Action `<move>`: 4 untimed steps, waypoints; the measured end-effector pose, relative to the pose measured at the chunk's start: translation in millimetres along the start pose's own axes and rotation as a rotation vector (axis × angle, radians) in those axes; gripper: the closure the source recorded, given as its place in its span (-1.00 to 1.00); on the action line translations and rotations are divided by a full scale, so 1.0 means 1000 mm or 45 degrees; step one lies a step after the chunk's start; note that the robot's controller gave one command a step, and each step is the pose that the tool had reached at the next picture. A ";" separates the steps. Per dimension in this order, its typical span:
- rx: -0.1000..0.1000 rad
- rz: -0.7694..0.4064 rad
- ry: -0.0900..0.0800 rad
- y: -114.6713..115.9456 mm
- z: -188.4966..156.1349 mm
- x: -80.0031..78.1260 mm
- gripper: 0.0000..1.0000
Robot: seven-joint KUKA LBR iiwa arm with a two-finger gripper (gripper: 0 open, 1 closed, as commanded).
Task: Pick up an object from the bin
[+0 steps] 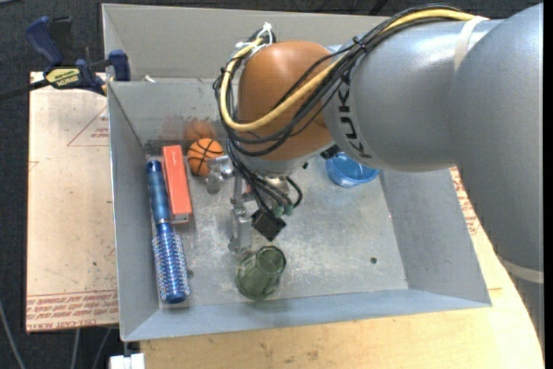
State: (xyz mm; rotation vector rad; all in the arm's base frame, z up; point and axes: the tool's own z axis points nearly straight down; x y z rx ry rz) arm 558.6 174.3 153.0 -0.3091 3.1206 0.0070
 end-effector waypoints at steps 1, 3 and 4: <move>0.005 -0.215 0.004 -0.067 0.011 -0.013 -1.00; 0.004 -0.623 -0.002 -0.069 0.070 -0.004 -1.00; 0.007 -0.805 -0.017 -0.074 0.084 -0.008 1.00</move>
Offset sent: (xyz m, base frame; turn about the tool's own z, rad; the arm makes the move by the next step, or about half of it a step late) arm 0.0247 -0.0484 -0.0319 -0.3873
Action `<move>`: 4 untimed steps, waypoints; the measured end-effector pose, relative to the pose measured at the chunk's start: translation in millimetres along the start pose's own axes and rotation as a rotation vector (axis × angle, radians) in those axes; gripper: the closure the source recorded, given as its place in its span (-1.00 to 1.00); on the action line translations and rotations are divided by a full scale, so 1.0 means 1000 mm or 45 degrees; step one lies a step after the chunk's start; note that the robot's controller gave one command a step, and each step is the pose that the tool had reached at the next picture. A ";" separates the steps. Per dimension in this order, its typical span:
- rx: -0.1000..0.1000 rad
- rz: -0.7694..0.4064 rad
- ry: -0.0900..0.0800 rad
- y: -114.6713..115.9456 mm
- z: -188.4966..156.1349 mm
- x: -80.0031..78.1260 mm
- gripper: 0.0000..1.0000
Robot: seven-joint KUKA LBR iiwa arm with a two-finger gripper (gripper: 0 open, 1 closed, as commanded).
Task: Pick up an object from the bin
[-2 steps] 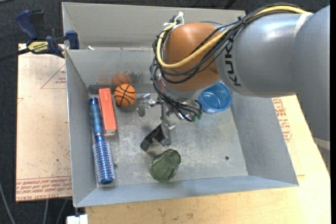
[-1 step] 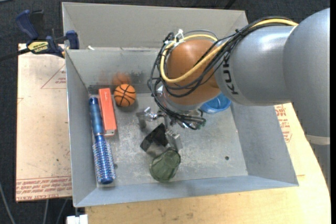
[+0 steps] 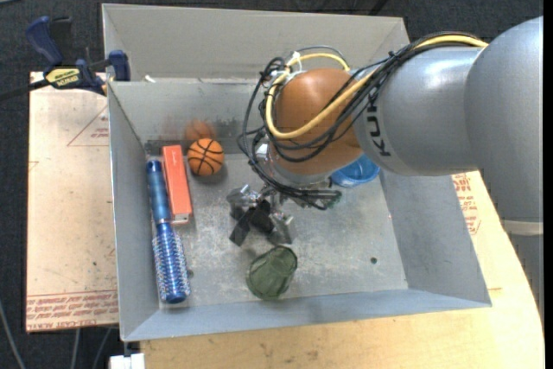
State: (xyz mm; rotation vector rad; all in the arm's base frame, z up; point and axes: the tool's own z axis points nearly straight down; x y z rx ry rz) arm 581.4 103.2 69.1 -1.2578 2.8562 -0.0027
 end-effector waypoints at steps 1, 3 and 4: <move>-0.001 -0.025 -0.002 0.001 -0.001 0.000 1.00; -0.008 -0.029 0.005 0.002 -0.013 0.001 1.00; -0.008 -0.021 0.006 0.002 -0.030 0.001 1.00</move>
Offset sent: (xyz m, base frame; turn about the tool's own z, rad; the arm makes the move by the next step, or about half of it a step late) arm 0.0001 0.0001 0.0206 0.0000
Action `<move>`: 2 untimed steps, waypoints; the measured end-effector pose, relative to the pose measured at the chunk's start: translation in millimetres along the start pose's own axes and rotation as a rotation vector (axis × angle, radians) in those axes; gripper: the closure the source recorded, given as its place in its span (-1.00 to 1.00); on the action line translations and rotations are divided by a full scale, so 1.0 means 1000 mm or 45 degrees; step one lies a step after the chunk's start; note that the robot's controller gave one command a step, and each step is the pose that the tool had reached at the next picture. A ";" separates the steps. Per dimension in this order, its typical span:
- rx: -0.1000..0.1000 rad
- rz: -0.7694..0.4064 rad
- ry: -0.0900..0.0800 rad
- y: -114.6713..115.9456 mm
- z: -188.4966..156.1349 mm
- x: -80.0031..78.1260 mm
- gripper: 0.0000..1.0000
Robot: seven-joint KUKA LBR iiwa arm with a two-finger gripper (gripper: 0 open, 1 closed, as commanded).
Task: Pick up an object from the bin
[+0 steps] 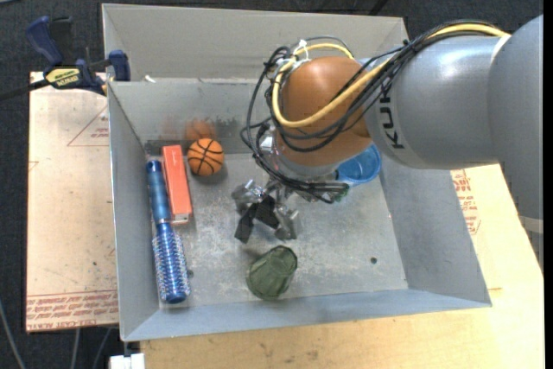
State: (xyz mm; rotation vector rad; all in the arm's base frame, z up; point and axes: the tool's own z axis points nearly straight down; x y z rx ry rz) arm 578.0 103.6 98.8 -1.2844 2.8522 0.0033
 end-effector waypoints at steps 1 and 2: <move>0.001 -0.001 -0.002 0.000 -0.014 -0.001 1.00; 0.002 -0.001 -0.004 -0.001 -0.027 -0.001 1.00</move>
Offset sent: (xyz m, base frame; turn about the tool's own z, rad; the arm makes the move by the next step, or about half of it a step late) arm 0.0002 -0.0001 0.0005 0.0000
